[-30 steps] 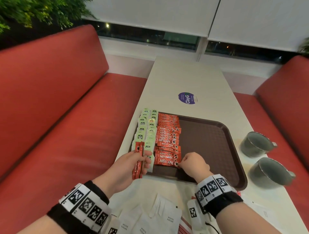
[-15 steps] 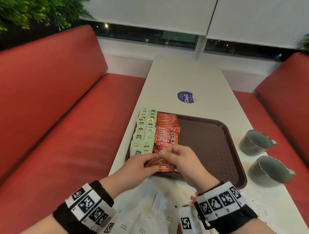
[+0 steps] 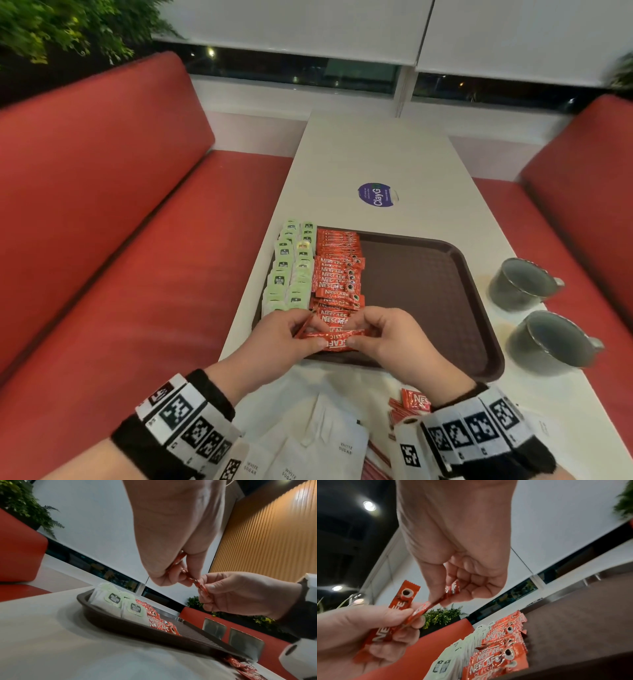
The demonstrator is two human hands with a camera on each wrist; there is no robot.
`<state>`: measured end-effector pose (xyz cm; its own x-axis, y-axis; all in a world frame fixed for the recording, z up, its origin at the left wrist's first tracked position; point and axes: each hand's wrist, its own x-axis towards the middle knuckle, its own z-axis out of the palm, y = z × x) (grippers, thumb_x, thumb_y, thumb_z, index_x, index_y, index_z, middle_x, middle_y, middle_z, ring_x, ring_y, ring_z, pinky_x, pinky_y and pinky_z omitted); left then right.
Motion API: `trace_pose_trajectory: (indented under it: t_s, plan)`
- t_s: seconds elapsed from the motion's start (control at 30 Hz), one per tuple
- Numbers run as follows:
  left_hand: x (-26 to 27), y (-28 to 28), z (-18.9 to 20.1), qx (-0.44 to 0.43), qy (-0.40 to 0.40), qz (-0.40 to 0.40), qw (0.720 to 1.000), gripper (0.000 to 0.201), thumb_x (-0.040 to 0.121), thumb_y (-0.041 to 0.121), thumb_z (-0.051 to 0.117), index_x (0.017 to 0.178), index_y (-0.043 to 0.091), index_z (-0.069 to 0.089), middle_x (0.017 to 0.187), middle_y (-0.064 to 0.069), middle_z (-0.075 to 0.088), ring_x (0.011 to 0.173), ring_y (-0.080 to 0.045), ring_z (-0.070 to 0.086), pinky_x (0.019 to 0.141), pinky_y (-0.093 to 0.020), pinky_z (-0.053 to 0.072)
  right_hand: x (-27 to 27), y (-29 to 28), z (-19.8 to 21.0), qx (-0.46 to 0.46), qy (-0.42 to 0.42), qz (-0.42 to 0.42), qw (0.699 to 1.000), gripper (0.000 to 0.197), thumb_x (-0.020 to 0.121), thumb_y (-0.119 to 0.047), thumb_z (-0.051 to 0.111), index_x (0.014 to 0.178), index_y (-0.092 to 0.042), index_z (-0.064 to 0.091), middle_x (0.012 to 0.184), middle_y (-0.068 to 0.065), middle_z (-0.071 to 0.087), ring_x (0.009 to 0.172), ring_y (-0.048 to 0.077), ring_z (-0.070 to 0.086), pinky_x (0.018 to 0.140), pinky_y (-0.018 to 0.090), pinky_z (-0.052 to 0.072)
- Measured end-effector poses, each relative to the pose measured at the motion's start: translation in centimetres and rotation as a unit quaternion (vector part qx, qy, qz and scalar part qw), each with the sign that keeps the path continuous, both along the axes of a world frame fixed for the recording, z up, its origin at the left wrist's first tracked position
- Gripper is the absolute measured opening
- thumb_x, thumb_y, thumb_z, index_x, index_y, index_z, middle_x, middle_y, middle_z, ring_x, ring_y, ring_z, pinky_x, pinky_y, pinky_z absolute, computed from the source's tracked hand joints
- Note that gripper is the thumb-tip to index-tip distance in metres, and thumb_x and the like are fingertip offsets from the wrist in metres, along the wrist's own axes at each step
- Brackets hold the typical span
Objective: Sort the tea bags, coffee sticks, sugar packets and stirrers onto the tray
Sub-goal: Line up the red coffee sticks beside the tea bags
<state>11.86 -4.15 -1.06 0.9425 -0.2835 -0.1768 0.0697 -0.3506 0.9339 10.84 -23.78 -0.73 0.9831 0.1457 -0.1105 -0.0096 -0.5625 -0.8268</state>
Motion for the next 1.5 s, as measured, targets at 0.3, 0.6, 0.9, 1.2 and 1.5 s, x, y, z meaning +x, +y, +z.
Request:
trace_pose_trajectory:
  t_s: [0.3, 0.6, 0.9, 1.2, 1.5]
  plan:
    - [1.0, -2.9, -0.4, -0.163, 0.055, 0.126, 0.977, 0.018, 0.083, 0.005, 0.068, 0.076, 0.014, 0.054, 0.072, -0.002, 0.056, 0.07, -0.013, 0.056, 0.064, -0.023, 0.048, 2.0, 2.0, -0.2, 0.403, 0.112, -0.129, 0.899, 0.007, 0.084, -0.003, 0.066, 0.081, -0.008, 0.062, 0.081, 0.012, 0.065, 0.071, 0.019, 0.059, 0.065, 0.025, 0.05]
    - [0.9, -0.6, -0.4, -0.199, 0.187, 0.172, 0.947, 0.018, 0.089, 0.0, 0.038, 0.101, 0.013, 0.041, 0.092, -0.008, 0.048, 0.057, -0.014, 0.04, 0.043, -0.023, 0.023, 3.7, -0.1, -0.5, -0.217, 0.01, 0.093, 0.972, 0.006, 0.085, -0.02, 0.068, 0.09, -0.023, 0.069, 0.083, -0.009, 0.062, 0.082, 0.012, 0.059, 0.073, 0.023, 0.046]
    - [-0.3, 2.0, 0.6, -0.359, 0.314, 0.134, 0.869, 0.033, 0.091, 0.004, 0.033, 0.12, 0.008, 0.048, 0.072, -0.009, 0.051, 0.054, -0.018, 0.045, 0.037, -0.021, 0.028, 4.6, 1.9, -3.1, -0.338, 0.044, 0.174, 0.924, 0.012, 0.088, -0.018, 0.061, 0.098, -0.022, 0.066, 0.103, 0.002, 0.064, 0.1, 0.026, 0.055, 0.081, 0.028, 0.037]
    - [-0.6, 2.3, 1.2, -0.354, 0.324, 0.12, 0.869, 0.019, 0.094, 0.009, 0.033, 0.107, 0.008, 0.047, 0.074, -0.011, 0.05, 0.056, -0.018, 0.046, 0.038, -0.021, 0.033, 4.6, 2.7, -2.9, -0.37, -0.018, 0.154, 0.916, 0.012, 0.091, -0.016, 0.053, 0.1, -0.022, 0.058, 0.108, 0.001, 0.062, 0.101, 0.026, 0.056, 0.089, 0.037, 0.037]
    - [-0.5, 1.1, 1.2, 0.013, 0.15, 0.034, 0.988, 0.011, 0.096, 0.013, 0.045, 0.09, 0.015, 0.054, 0.075, -0.006, 0.059, 0.055, -0.011, 0.051, 0.048, -0.02, 0.038, 4.1, 2.1, -2.2, -0.323, -0.042, 0.094, 0.941, 0.017, 0.09, -0.018, 0.056, 0.088, -0.026, 0.041, 0.097, -0.003, 0.057, 0.095, 0.023, 0.055, 0.087, 0.035, 0.036]
